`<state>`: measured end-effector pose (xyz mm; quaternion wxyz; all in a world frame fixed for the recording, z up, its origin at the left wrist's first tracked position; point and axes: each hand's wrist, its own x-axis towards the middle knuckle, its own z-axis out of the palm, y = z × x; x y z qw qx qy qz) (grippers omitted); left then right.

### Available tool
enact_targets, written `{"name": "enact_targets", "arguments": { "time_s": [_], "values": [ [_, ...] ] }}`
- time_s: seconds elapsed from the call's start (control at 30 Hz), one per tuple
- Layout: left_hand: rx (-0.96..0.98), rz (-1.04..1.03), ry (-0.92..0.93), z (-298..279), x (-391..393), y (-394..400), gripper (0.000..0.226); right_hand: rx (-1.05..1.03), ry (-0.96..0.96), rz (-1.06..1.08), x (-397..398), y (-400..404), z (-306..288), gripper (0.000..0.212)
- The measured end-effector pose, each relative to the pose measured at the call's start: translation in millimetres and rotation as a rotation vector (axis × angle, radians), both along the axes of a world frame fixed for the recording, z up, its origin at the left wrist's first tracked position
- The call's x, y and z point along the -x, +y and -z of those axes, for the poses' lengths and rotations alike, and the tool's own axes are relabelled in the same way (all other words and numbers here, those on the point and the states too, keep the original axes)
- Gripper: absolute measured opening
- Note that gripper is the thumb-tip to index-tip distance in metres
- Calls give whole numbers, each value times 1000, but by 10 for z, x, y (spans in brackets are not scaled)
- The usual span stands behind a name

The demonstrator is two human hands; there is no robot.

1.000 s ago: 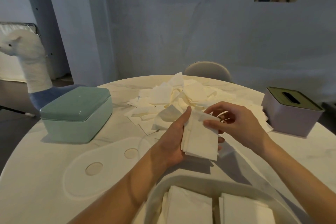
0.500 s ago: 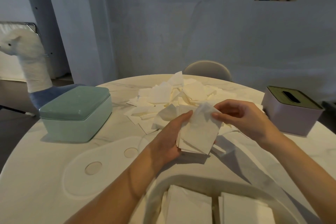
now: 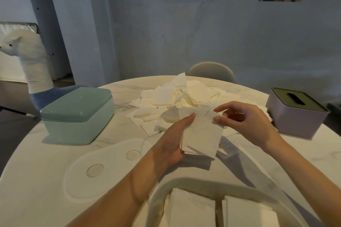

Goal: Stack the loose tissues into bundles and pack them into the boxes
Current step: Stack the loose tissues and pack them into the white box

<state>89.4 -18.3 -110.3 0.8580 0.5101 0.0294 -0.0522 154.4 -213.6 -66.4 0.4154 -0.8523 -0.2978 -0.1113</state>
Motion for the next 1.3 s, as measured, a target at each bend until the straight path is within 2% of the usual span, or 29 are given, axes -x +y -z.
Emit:
{"name": "enact_targets", "arguments": {
  "time_s": [0.07,0.13,0.23,0.3,0.4,0.5,0.6,0.67,0.73,0.8,0.93,1.03,1.17,1.3],
  "values": [
    [21,-38,-8,-4,-5,-4,28,24,38,8,-13,-5,2,26],
    [36,-83,-29,-7,-14,4,22,-40,148,-2,-22,-15,-4,22],
    [91,-119,-35,12,-27,49,19,-310,449,-30,-17,-34,-47,23],
    [106,-114,-70,23,-31,82,18,-478,578,-25,-11,-45,-87,20],
    [143,-70,-84,-6,11,120,25,-551,596,5,2,-13,-97,19],
    [126,32,-127,-29,72,121,49,-446,588,-13,53,20,-82,33],
    [121,45,-154,-46,89,81,45,-307,480,-96,114,44,-56,38],
    [135,18,-150,-67,80,59,39,-140,209,-18,115,94,4,26],
    [90,-26,-128,-82,66,39,39,-33,45,76,134,150,68,28],
    [58,-65,-98,-99,65,12,38,-46,21,106,130,176,117,30],
    [134,-54,-84,-115,88,-26,28,-69,-133,96,94,164,155,13],
    [155,-67,-70,-94,73,-21,29,-69,-181,70,94,157,132,12],
    [229,-113,-62,-87,76,23,38,-2,-179,-98,121,122,67,21],
    [240,-133,-65,-91,84,61,38,-43,-162,60,102,145,78,42]
  ]
}}
